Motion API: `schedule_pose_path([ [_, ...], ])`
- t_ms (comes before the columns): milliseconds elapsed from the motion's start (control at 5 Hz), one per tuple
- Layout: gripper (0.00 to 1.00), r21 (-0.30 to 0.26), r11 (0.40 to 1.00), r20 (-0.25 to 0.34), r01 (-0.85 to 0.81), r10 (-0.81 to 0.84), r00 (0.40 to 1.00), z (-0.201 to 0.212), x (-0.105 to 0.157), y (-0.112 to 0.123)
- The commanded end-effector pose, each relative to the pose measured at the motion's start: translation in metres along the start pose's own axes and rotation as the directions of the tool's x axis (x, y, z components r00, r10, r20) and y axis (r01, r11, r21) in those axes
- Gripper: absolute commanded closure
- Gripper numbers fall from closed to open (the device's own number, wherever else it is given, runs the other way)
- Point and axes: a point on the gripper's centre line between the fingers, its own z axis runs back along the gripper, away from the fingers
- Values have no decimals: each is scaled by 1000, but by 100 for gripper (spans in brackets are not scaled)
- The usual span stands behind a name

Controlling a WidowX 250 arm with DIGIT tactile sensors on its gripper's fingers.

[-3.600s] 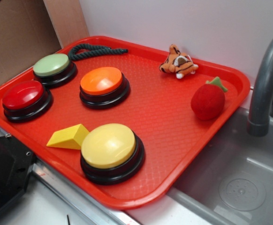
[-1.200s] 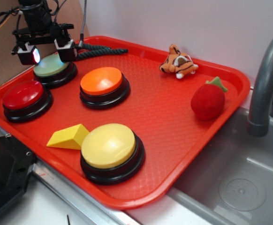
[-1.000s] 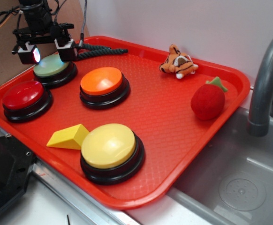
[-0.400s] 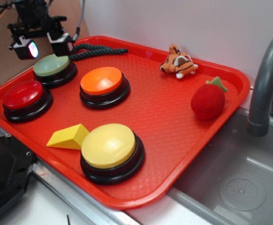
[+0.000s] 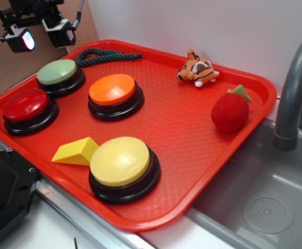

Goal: Push the green button.

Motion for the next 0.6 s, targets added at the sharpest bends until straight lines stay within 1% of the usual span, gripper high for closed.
schedule_pose_path([
  [0, 0, 13, 1000, 45, 8, -8, 999, 24, 5, 8],
  [400, 0, 28, 999, 39, 40, -41, 998, 27, 5, -1],
])
